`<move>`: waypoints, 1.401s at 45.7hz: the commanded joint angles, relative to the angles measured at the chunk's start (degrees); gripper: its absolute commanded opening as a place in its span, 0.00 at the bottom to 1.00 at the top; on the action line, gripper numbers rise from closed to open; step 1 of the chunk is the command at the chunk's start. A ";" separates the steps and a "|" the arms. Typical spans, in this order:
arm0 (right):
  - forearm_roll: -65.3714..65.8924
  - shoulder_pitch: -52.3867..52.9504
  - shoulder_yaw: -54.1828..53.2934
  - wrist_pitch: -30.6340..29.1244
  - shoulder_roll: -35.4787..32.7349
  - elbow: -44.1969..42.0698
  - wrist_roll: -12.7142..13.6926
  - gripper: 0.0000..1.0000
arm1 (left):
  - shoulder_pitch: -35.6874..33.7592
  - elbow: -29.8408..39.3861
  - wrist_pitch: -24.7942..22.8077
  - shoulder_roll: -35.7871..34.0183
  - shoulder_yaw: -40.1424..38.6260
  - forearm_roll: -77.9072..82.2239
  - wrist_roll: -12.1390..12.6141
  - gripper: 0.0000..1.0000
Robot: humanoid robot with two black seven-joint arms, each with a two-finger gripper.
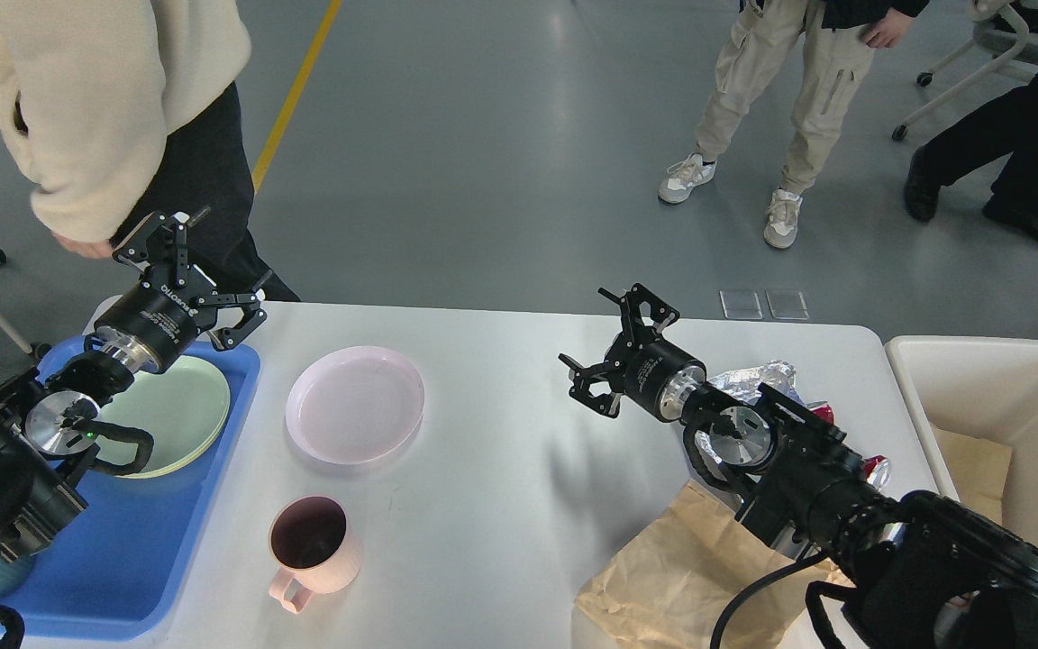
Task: Tidy desktop
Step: 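Move the left gripper from the tray toward the pink mug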
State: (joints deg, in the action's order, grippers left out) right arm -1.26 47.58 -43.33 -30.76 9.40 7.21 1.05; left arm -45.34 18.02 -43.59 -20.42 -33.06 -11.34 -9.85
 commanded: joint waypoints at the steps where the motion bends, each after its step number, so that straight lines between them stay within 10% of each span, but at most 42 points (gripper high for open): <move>1: 0.03 -0.03 0.00 0.00 0.00 0.00 0.00 1.00 | 0.17 0.00 0.00 -0.14 0.19 -0.09 -0.08 0.98; 13: 0.03 -0.03 0.00 0.00 0.00 0.00 0.00 1.00 | -1.32 2.89 -3.43 -15.41 6.24 0.79 0.97 0.98; 20: 0.03 -0.03 0.00 0.00 0.00 0.00 0.00 1.00 | -22.56 17.21 -10.63 -32.56 40.13 1.76 -1.57 0.98; 28: 0.03 -0.03 0.00 0.00 0.00 0.00 -0.09 1.00 | -59.11 28.20 -10.64 -33.03 85.73 12.03 -13.69 0.98; 34: 0.03 -0.03 0.00 0.00 0.00 0.00 0.00 1.00 | -85.67 38.39 -5.46 -18.01 125.65 13.27 -31.00 0.98; 40: 0.03 0.05 0.00 0.00 0.00 0.00 -0.09 1.00 | -88.95 48.06 5.08 -5.61 133.61 19.76 -38.75 0.98; 51: 0.03 0.05 0.00 0.00 0.00 0.00 0.00 1.00 | -94.67 66.96 20.82 -2.61 130.80 41.12 -37.36 0.97; 64: 0.03 0.05 0.00 0.00 0.00 0.00 0.00 1.00 | -79.48 70.66 35.41 2.31 128.87 43.07 -27.34 0.93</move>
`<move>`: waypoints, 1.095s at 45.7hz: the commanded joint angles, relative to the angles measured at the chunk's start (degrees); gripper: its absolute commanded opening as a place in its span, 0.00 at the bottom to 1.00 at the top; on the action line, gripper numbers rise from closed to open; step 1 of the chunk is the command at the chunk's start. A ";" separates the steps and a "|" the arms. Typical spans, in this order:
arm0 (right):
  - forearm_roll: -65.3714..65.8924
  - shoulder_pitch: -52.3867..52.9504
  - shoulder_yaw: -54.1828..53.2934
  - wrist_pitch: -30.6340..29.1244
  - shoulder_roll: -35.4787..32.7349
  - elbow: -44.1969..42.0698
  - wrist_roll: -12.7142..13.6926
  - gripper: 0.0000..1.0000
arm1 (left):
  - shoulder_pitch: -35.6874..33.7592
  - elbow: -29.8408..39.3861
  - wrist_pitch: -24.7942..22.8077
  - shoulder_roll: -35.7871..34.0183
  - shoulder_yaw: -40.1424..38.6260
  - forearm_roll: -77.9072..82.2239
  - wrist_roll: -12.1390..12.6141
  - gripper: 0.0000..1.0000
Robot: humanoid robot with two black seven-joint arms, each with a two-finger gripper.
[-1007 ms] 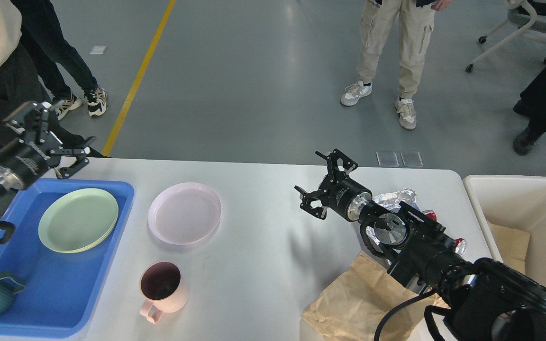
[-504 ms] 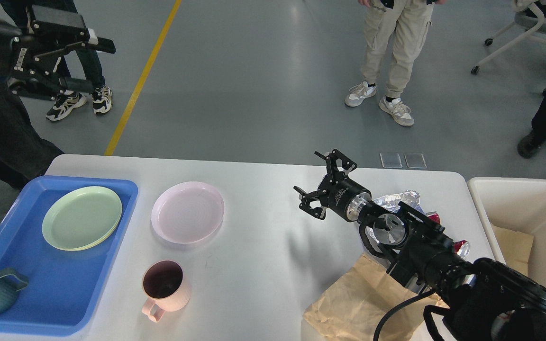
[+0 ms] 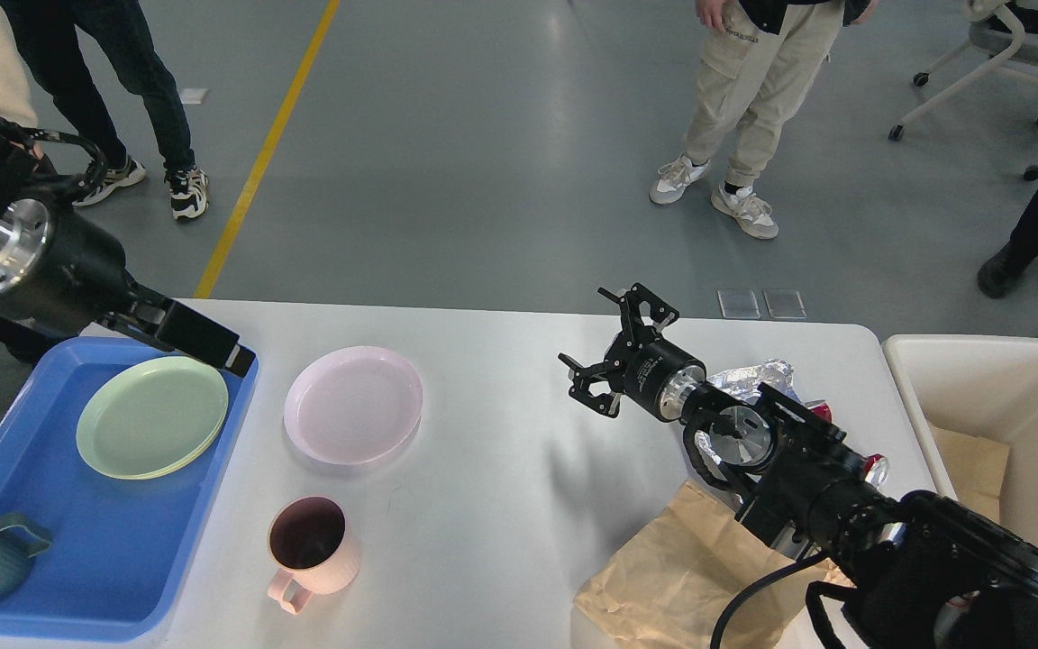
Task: Tidy desktop
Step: 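Move the left gripper from the tray toward the pink mug, then grasp the pink mug with the left gripper and lift it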
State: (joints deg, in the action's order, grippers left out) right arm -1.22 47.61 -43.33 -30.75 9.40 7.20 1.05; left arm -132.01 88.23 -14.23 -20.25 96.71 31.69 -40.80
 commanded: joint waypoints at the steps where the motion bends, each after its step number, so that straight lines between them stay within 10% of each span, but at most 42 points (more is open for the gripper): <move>1: -0.01 -0.06 0.00 -0.01 0.00 0.00 0.00 1.00 | 8.42 0.46 7.28 2.40 -1.17 0.04 4.23 0.92; 11: -0.01 0.03 0.00 -0.01 0.00 0.00 0.00 1.00 | 20.73 0.02 15.81 4.34 -3.72 -1.54 10.47 0.88; 50: -0.01 0.03 0.00 -0.01 0.00 0.00 0.00 1.00 | 37.70 -5.34 20.47 4.07 -15.32 -2.43 26.56 0.72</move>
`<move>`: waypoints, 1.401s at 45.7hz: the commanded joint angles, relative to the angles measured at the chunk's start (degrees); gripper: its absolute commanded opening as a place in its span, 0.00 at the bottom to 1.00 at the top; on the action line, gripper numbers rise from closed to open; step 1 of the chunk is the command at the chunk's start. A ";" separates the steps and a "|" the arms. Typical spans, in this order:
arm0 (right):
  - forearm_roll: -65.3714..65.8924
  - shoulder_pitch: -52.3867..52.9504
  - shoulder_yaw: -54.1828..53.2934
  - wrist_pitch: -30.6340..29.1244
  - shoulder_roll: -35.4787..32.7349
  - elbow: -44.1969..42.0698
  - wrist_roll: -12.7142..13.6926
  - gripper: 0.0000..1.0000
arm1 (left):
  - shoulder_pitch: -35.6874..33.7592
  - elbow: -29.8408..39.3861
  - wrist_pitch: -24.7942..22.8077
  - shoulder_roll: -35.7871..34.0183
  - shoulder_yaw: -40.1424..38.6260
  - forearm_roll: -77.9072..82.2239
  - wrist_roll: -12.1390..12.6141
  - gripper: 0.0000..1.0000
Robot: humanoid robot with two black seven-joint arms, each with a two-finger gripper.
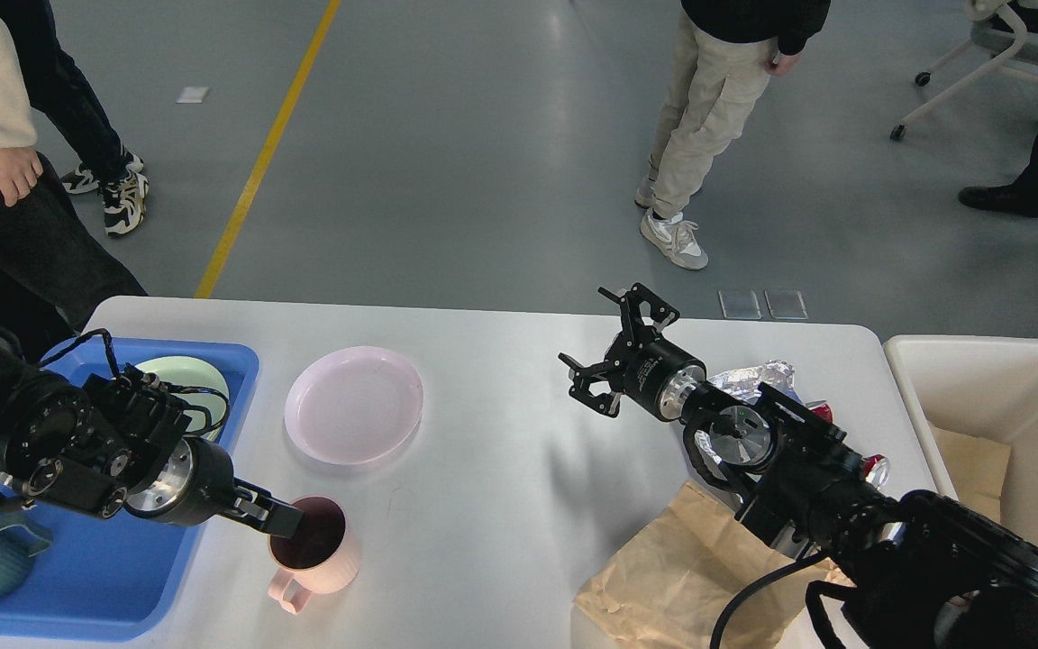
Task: Tidy desktop
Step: 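Grasp the pink mug with the left gripper and lift it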
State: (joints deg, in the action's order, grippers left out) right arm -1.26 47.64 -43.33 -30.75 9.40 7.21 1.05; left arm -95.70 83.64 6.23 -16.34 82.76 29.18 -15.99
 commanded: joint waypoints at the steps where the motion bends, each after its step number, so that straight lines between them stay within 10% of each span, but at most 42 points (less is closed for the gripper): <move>1: 0.03 0.00 0.00 -0.01 0.00 0.00 0.00 1.00 | 1.74 -0.93 0.01 0.17 -1.46 0.09 2.10 0.71; 17: 0.03 0.00 0.00 -0.01 0.00 0.00 0.00 1.00 | 7.81 -3.66 0.80 0.52 -5.24 1.14 5.35 0.55; 28: -0.05 0.00 0.00 -0.01 0.00 0.00 0.00 1.00 | 8.86 -3.57 1.24 0.44 -5.24 1.50 5.79 0.02; 48: 0.03 0.00 0.00 -0.01 0.00 0.00 0.00 1.00 | 1.58 0.20 -0.51 -7.64 -4.10 3.34 1.05 0.00; 64: 0.03 0.00 0.00 -0.01 0.00 0.00 0.00 1.00 | -24.96 0.74 -27.39 -29.26 1.17 15.02 -9.67 0.00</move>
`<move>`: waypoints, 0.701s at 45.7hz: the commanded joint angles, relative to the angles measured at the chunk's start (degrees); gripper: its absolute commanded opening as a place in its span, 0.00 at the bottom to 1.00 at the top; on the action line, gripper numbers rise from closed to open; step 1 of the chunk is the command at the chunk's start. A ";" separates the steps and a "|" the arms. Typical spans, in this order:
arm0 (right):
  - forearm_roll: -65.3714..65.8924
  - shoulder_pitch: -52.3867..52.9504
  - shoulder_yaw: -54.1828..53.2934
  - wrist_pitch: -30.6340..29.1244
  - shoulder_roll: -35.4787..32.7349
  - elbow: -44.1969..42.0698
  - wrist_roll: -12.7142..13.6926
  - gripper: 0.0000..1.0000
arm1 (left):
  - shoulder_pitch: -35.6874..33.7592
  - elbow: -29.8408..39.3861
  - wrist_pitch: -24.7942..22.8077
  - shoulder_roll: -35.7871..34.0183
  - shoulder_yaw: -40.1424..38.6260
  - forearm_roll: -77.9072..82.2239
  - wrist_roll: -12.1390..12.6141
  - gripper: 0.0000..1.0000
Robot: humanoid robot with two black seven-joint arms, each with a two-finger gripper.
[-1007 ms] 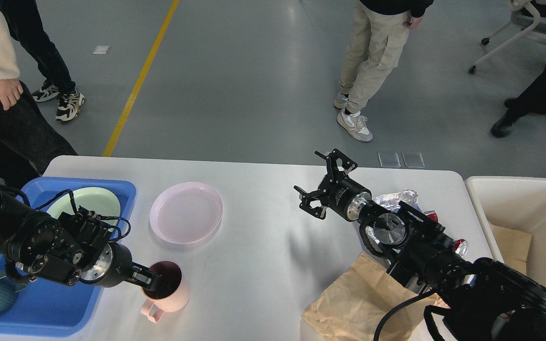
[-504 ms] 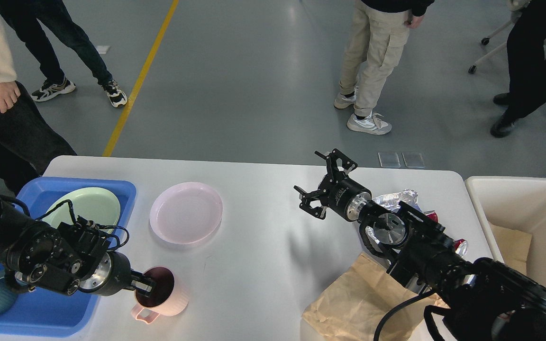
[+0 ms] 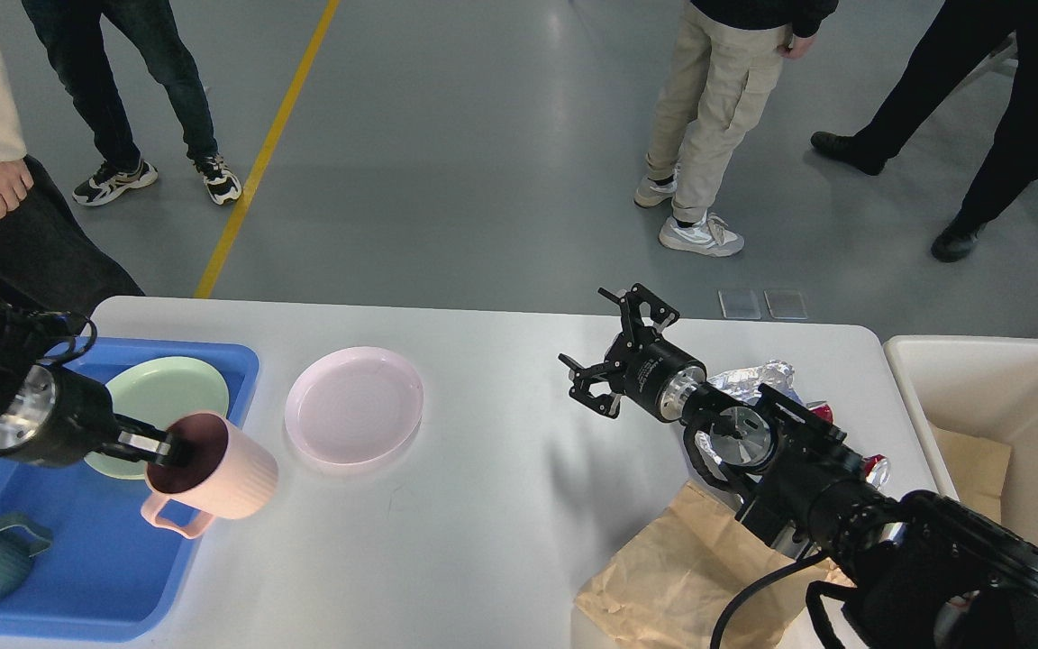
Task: Tidy desktop
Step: 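Grasp the pink mug with the left gripper and lift it, then carry the pink mug into the blue tray and release it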
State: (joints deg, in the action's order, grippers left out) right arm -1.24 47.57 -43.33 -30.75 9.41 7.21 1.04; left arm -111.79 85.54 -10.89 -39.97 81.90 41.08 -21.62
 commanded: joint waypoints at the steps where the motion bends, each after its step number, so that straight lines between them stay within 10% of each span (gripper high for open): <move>1: 0.01 0.06 0.00 0.08 0.00 0.00 0.02 1.00 | -10.71 -1.78 -12.12 -6.25 2.64 3.91 -4.92 0.00; 12: 0.01 -0.02 0.00 -0.01 0.00 0.00 0.02 1.00 | -13.90 -7.93 -12.85 -8.72 9.24 10.16 -8.35 0.00; 21: 0.01 0.06 0.00 -0.01 0.00 0.00 0.02 1.00 | 10.69 -21.19 1.21 -8.10 5.38 6.12 -7.12 0.00; 32: 0.01 -0.02 0.00 -0.01 0.00 0.00 0.02 1.00 | 33.21 -34.38 2.28 -6.61 -9.03 4.18 -5.81 0.00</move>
State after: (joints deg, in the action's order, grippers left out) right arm -1.24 47.63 -43.33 -30.76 9.41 7.21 1.04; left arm -86.92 56.03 -8.76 -46.87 79.31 45.52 -28.11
